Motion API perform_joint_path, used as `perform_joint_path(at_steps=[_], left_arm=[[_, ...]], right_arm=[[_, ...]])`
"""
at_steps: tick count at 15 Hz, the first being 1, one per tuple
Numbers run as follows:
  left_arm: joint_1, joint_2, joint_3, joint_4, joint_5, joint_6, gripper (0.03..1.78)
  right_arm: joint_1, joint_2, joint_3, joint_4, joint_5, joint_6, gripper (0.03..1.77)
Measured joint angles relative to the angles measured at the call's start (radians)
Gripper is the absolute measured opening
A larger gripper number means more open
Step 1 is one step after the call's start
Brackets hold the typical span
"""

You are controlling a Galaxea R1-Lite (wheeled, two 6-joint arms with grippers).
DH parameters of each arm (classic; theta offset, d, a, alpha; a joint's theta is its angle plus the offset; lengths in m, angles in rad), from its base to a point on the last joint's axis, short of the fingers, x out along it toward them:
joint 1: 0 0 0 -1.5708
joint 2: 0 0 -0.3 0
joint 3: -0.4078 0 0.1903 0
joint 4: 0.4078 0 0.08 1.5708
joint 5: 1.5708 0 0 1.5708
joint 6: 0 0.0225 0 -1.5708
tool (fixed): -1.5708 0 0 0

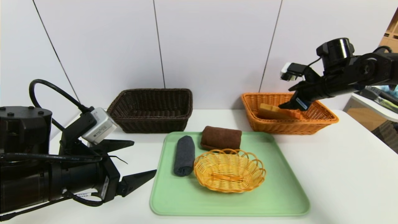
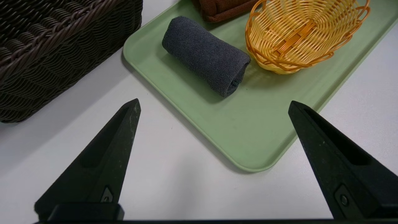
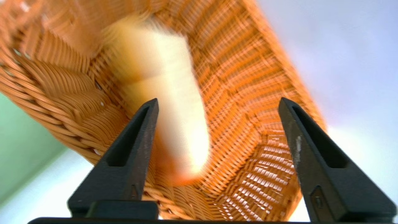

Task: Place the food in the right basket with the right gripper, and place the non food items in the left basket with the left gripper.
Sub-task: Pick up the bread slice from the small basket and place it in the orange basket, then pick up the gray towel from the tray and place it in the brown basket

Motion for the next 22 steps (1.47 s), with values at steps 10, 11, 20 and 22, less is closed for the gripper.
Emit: perform_joint_path(at_steps=[10, 11, 20, 22], left_arm=[[0.000, -0.008, 0.003, -0.002, 0.000, -0.002, 1.69], [0.000, -0.009, 0.002, -0.002, 0.000, -0.001, 1.69], [0.000, -0.007, 0.000, -0.053, 0.000, -0.047, 1.69], [0.000, -0.007, -0.001, -0.053, 0.000, -0.063, 1.69]], right_arm=[[0.005, -0.182, 0.086, 0.047, 0.000, 0.232, 1.61], [0.007, -0.212, 0.127, 0.048, 0.000, 0.258, 1.62], [0.014, -0.559, 0.550, 0.032, 0.082, 0.477, 1.68], [0.020, -0.636, 0.637, 0.023, 0.117, 0.519, 1.69]])
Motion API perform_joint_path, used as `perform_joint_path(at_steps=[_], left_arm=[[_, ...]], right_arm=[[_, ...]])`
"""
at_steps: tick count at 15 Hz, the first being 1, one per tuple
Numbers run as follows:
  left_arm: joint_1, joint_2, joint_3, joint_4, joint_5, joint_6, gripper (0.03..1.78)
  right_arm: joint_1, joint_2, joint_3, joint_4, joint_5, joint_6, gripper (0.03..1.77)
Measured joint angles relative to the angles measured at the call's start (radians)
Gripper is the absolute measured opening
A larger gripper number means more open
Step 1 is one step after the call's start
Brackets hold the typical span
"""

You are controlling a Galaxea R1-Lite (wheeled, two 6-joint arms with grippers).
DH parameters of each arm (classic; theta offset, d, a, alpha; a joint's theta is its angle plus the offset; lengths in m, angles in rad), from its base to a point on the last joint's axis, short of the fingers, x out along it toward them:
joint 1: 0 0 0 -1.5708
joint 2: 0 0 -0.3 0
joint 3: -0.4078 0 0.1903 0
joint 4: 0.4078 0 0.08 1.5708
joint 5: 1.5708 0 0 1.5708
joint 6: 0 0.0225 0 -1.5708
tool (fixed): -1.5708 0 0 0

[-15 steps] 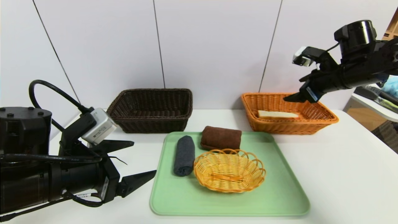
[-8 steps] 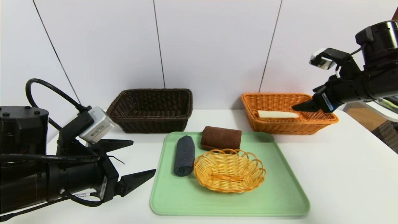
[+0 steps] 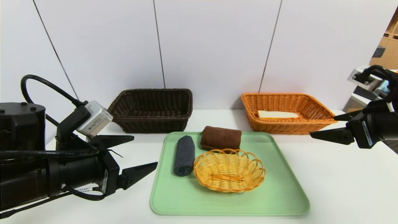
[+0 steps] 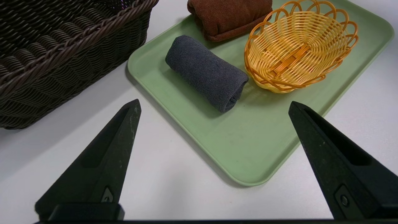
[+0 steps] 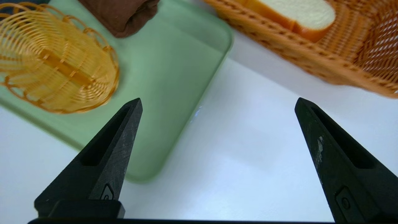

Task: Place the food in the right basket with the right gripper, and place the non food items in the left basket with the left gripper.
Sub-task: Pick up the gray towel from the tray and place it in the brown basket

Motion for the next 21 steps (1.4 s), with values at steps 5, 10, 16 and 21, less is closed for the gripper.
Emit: perform_joint_path(at_steps=[5, 10, 16, 21], left_arm=[[-0.001, 0.006, -0.019, 0.000, 0.000, -0.027, 1.69], [-0.069, 0.076, -0.101, 0.008, 0.043, -0.087, 1.69], [-0.216, 0.295, -0.300, 0.050, 0.385, -0.209, 1.69], [-0.253, 0.428, -0.497, 0.284, 0.533, -0.312, 1.69]], right_arm=[[0.027, -0.136, 0.238, -0.150, 0.039, 0.047, 1.69], [0.149, -0.216, 0.358, -0.175, 0.050, 0.086, 1.69], [0.219, -0.180, 0.367, -0.181, 0.048, 0.104, 1.69], [0.216, -0.125, 0.380, -0.274, 0.044, 0.105, 1.69]])
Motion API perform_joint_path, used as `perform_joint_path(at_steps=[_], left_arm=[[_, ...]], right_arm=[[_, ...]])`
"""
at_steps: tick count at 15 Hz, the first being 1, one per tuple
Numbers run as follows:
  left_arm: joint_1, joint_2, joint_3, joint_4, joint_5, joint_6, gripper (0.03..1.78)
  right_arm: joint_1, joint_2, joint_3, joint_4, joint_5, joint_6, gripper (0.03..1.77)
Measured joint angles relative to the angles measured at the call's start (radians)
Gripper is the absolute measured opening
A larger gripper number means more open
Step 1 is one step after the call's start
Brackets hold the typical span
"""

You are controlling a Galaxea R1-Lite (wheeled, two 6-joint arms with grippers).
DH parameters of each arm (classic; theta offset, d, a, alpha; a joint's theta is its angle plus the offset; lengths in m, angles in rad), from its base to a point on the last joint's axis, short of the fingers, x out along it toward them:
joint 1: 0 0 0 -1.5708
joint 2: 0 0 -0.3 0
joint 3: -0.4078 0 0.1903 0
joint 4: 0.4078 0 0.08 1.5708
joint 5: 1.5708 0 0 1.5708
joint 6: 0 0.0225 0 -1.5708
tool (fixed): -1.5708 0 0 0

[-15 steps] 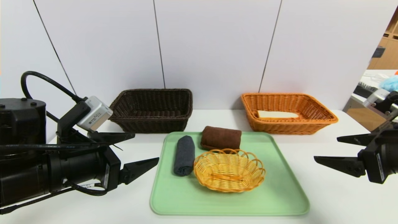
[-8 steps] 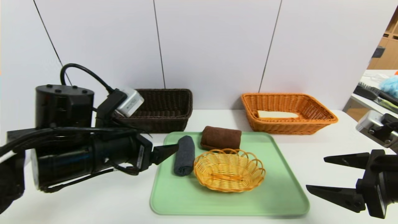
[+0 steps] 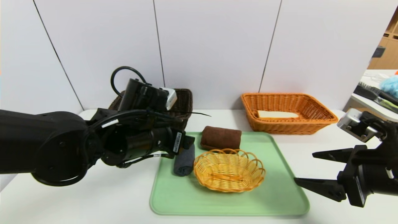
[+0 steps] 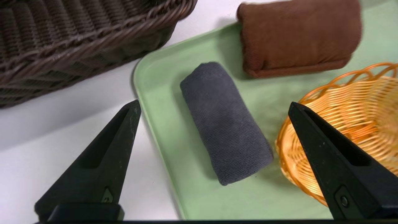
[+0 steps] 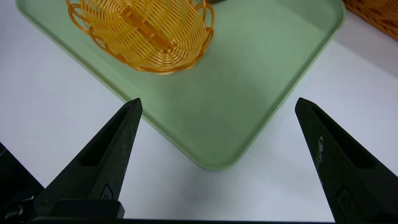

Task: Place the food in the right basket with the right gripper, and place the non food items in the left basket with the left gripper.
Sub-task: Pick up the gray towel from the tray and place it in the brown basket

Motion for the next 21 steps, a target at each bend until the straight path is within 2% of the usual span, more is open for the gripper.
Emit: perform_joint_path(at_steps=[3, 4, 17, 19, 21], left_arm=[[-0.026, 0.055, -0.075, 0.115, 0.101, -0.040, 1.69], [-0.030, 0.071, -0.105, 0.153, 0.116, -0.057, 1.69], [-0.063, 0.288, -0.617, 0.788, 0.125, -0.383, 1.69], [-0.066, 0.326, -0.684, 0.863, 0.121, -0.430, 1.69], [-0.066, 0.352, -0.710, 0.880, 0.118, -0.440, 1.69]], right_arm=[[0.000, 0.021, 0.001, -0.002, 0.000, 0.000, 1.69], [0.000, 0.026, 0.001, -0.003, 0.000, 0.000, 1.69], [0.002, 0.032, 0.040, -0.029, 0.000, 0.000, 1.69], [0.002, 0.033, 0.044, -0.037, 0.000, 0.000, 1.69], [0.002, 0.034, 0.045, -0.038, 0.000, 0.000, 1.69]])
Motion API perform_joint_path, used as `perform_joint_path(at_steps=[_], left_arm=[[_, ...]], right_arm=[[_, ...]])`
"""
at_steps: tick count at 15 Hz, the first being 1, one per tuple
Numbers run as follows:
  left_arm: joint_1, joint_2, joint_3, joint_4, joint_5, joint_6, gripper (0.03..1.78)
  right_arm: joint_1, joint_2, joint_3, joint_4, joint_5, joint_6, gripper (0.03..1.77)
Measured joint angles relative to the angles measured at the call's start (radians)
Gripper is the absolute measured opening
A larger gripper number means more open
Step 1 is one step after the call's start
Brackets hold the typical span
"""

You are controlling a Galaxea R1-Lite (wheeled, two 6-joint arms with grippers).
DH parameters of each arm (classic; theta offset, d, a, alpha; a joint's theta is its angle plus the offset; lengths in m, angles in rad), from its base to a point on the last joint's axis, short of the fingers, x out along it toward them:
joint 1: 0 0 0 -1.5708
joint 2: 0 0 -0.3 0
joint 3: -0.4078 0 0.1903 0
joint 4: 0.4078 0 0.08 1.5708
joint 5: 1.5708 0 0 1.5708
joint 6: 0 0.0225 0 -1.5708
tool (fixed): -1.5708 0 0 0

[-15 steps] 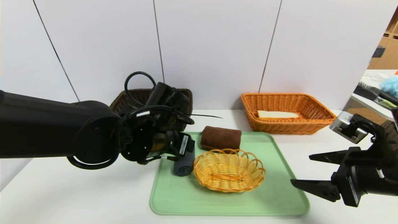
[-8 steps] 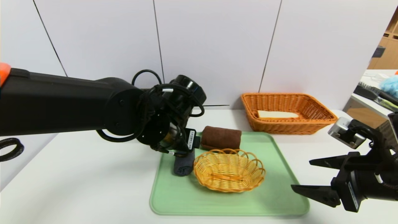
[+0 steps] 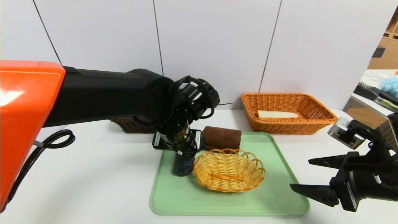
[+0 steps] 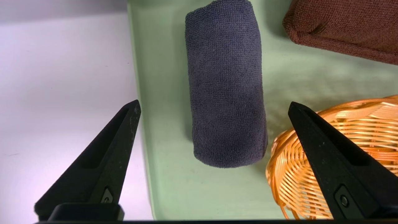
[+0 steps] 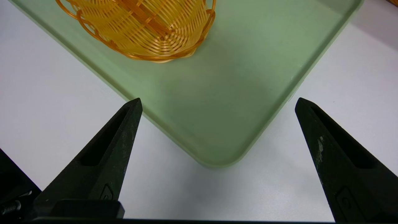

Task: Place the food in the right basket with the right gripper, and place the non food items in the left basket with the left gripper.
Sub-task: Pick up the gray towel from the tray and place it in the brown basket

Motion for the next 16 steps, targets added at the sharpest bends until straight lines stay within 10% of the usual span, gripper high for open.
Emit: perform_joint_path(at_steps=[16], left_arm=[[-0.003, 0.109, -0.069, 0.000, -0.002, -0.021, 1.69]], right_arm=[[0.003, -0.004, 0.007, -0.003, 0.000, -0.006, 1.69]])
